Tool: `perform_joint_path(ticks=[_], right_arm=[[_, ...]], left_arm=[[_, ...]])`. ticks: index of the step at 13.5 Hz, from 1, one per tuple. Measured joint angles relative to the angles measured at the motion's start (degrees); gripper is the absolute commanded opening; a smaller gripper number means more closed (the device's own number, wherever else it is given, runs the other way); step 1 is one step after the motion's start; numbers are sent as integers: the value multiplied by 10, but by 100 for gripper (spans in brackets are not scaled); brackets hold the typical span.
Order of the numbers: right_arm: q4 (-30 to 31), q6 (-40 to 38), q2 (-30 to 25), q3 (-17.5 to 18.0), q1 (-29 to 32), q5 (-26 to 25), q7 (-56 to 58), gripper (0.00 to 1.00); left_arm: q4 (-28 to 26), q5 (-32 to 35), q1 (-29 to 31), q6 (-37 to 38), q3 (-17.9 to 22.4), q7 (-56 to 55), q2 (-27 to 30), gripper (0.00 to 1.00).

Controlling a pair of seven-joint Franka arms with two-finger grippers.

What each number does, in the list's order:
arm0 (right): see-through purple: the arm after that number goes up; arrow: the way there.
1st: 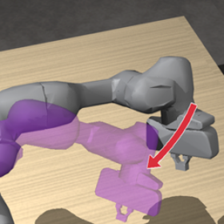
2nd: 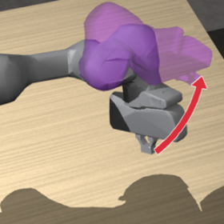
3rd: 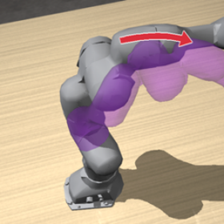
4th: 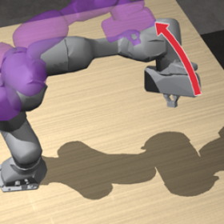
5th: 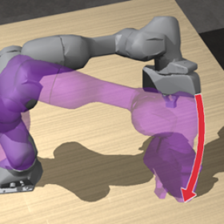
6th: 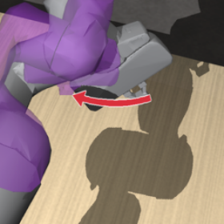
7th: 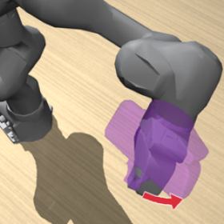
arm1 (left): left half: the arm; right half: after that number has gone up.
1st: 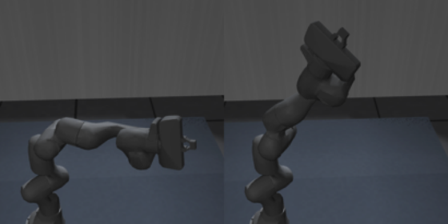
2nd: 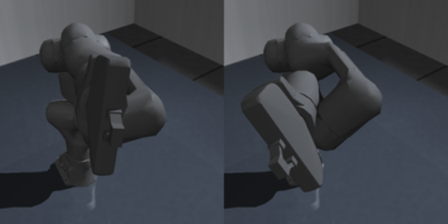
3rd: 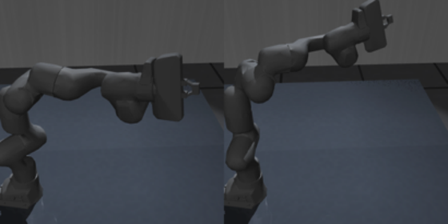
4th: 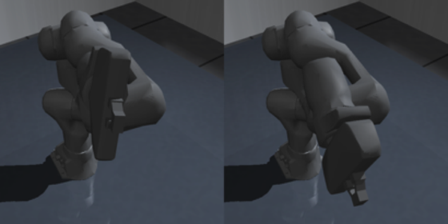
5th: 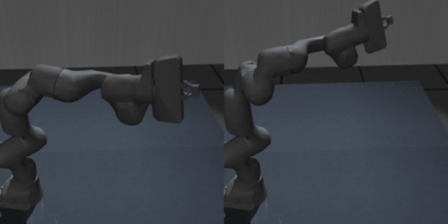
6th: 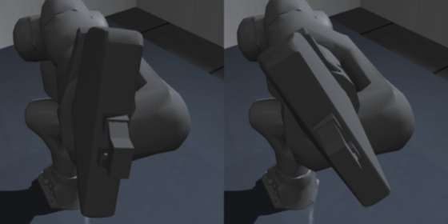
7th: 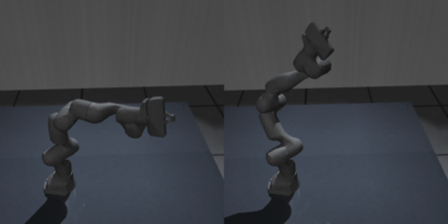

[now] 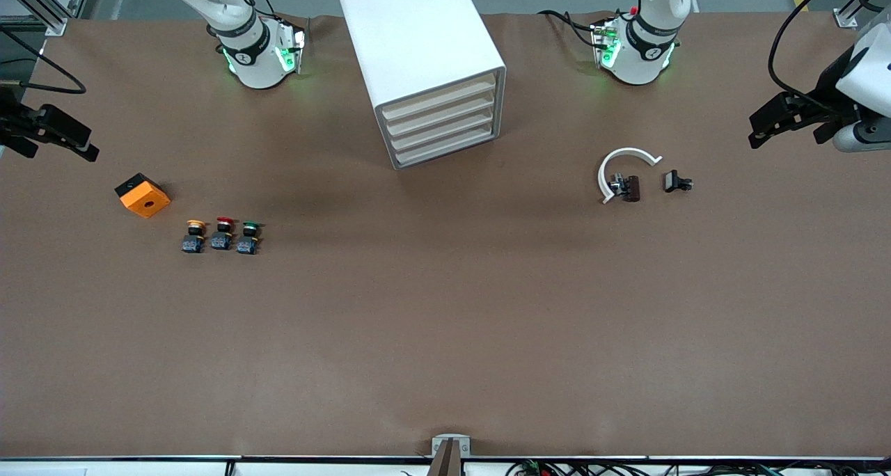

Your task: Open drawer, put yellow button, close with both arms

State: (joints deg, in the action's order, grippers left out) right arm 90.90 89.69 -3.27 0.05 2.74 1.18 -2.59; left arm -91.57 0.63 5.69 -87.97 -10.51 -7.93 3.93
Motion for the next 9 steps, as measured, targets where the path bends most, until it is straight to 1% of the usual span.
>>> perform_joint_path(ticks=[6, 9], right_arm=[[0, 0, 0, 0, 0, 0, 0, 100], [0, 0, 1, 0, 0, 0, 0, 100]], left_arm=[[8, 1, 1, 17, -2, 0, -1, 100], [17, 1, 3, 18, -2, 0, -22, 100]])
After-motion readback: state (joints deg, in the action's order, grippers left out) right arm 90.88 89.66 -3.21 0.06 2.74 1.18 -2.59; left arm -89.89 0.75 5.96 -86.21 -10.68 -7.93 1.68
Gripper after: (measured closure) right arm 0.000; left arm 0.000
